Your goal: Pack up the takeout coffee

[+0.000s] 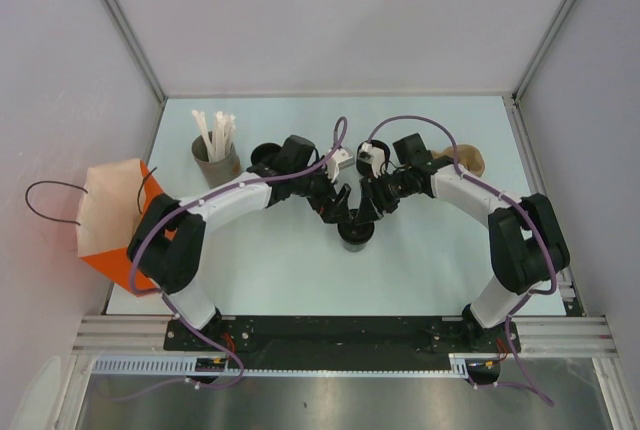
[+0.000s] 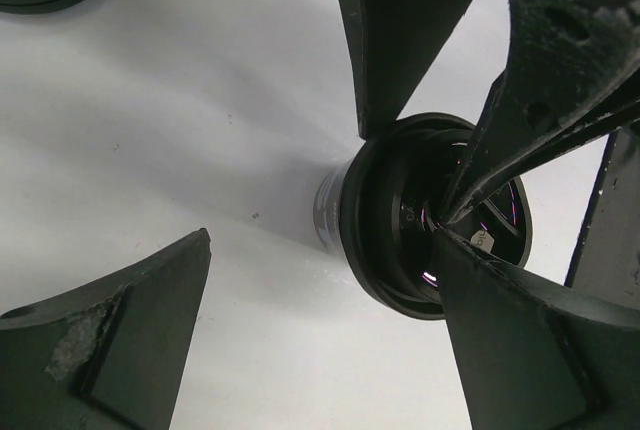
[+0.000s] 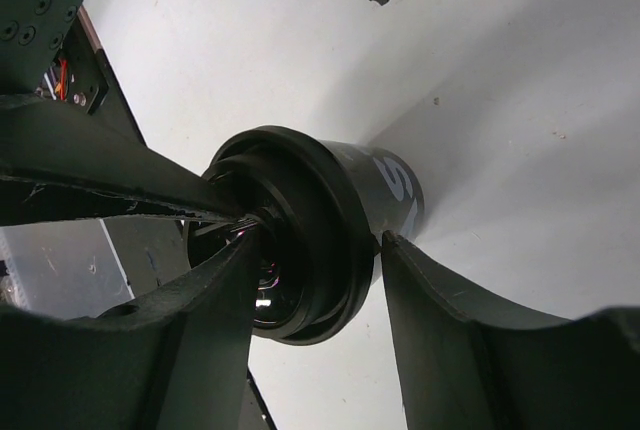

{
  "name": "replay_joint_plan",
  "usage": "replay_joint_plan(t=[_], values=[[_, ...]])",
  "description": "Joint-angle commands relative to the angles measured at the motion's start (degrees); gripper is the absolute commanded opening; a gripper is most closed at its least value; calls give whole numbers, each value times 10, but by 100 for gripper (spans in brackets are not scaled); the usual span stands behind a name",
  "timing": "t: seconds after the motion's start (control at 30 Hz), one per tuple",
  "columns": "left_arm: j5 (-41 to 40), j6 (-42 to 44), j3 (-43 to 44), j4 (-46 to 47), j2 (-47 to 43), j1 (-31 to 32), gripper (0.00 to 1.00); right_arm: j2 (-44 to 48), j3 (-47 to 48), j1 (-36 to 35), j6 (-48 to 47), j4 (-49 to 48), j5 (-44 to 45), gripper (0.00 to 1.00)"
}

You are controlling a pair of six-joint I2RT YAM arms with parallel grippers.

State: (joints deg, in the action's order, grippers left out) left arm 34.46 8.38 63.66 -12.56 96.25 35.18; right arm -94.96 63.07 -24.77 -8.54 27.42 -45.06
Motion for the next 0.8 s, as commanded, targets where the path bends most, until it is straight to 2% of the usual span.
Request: replay_joint_plan(t=[0.0,0.63,0.77], values=[[-62,18,-2,-26,35,7,95,-19,0,-12,-17,-2,45,54],[-106,29,20,-70,77,6,84,-15,0,-29,-20,-1,63,57],[-112,30,20,-70,75,7,84,-6,0,-27,-20,-3,64,62]])
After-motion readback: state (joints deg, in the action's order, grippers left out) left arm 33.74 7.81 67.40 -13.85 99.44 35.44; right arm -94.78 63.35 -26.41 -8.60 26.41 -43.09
